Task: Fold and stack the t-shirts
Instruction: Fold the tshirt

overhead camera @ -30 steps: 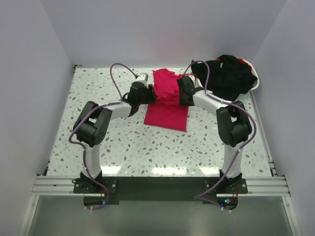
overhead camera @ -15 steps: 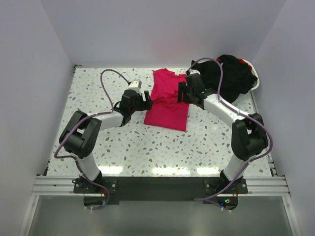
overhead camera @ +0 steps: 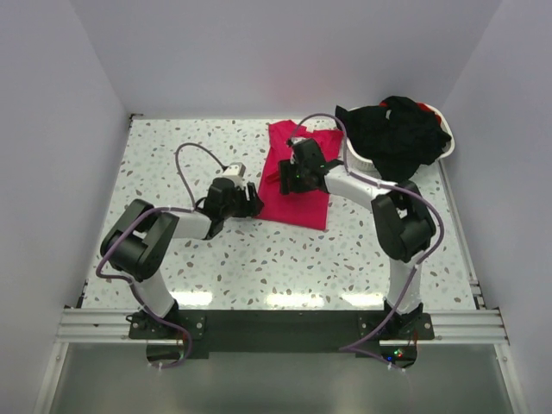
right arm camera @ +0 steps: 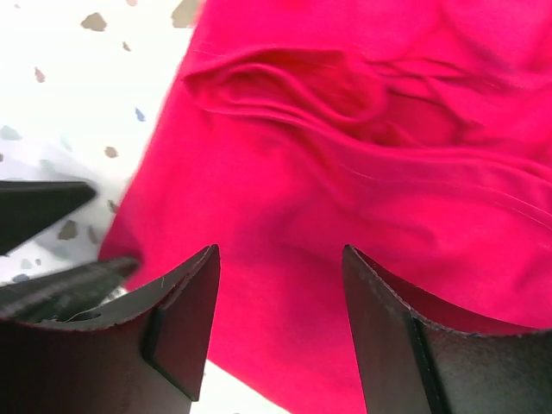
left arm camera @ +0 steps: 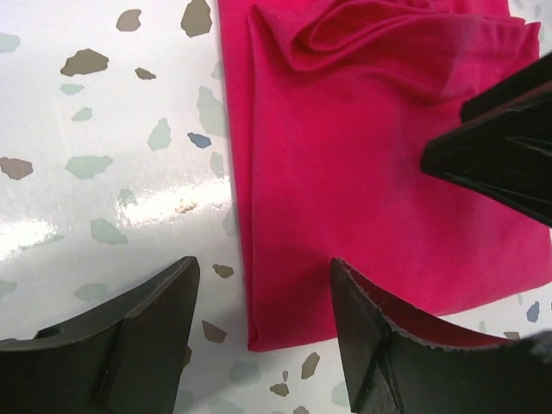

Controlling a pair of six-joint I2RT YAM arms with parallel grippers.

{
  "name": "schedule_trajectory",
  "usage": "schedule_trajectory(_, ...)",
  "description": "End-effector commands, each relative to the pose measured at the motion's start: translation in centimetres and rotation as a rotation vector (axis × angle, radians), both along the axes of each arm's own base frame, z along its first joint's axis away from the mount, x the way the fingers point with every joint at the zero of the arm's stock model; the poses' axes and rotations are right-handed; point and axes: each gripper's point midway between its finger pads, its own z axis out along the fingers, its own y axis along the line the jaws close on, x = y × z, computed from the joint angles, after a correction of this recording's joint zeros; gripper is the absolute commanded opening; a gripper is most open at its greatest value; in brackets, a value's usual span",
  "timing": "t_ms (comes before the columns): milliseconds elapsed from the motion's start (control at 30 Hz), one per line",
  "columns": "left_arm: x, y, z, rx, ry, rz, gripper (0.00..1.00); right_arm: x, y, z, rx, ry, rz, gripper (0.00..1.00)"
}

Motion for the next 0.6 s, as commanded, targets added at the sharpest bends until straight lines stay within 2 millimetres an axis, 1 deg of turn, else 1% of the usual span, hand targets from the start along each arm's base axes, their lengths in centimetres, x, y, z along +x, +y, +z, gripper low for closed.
schedule_trajectory(0,0.0,-1.4,2.2,-0.081,-0.066,-0.038,0.67,1.7,2.4,2.4,0.029,-0.071,0.048,0.61)
schedule_trajectory(100,-0.4,-1.6,1.4,-0.070,-0.046,-0.042,0.66,2.6,3.1,1.5,0.016,-0.063,0.053,0.61)
schedule_trajectory(267,-1.0,-1.7,0.3,-0.066,-0.008,-0.039,0.60,3.8,4.0,-0.1,-0.014,-0.041,0.068,0.61)
schedule_trajectory(300,-1.1,-1.8,0.1,-0.062,-0.003,-0.039,0.59,4.2,4.2,0.2,-0.017,-0.046,0.067,0.61)
schedule_trajectory(333,-1.2,-1.8,0.0,-0.061,0.000,-0.039,0.59,4.4,4.1,-1.0,-0.036,-0.033,0.064,0.61)
schedule_trajectory(367,-1.4,-1.7,-0.1,-0.061,0.007,-0.035,0.59,4.5,4.2,-1.2,-0.040,-0.026,0.064,0.61)
schedule_trajectory(400,-1.5,-1.7,0.0,-0.062,0.005,-0.035,0.59,5.0,4.5,-0.8,-0.039,-0.032,0.066,0.61)
schedule_trajectory(433,-1.6,-1.8,-0.1,-0.059,0.007,-0.034,0.59,5.4,4.4,-0.9,-0.049,-0.037,0.056,0.61)
schedule_trajectory(467,-1.8,-1.6,-0.3,-0.052,0.014,-0.030,0.59,5.7,4.4,-1.5,-0.058,-0.033,0.049,0.61)
schedule_trajectory(533,-2.0,-1.6,-0.3,-0.043,0.014,-0.025,0.59,6.7,4.8,-0.6,-0.049,-0.057,0.032,0.60)
schedule_trajectory(567,-2.3,-1.6,-0.4,-0.038,0.018,-0.024,0.58,7.1,4.7,-0.9,-0.055,-0.061,0.016,0.60)
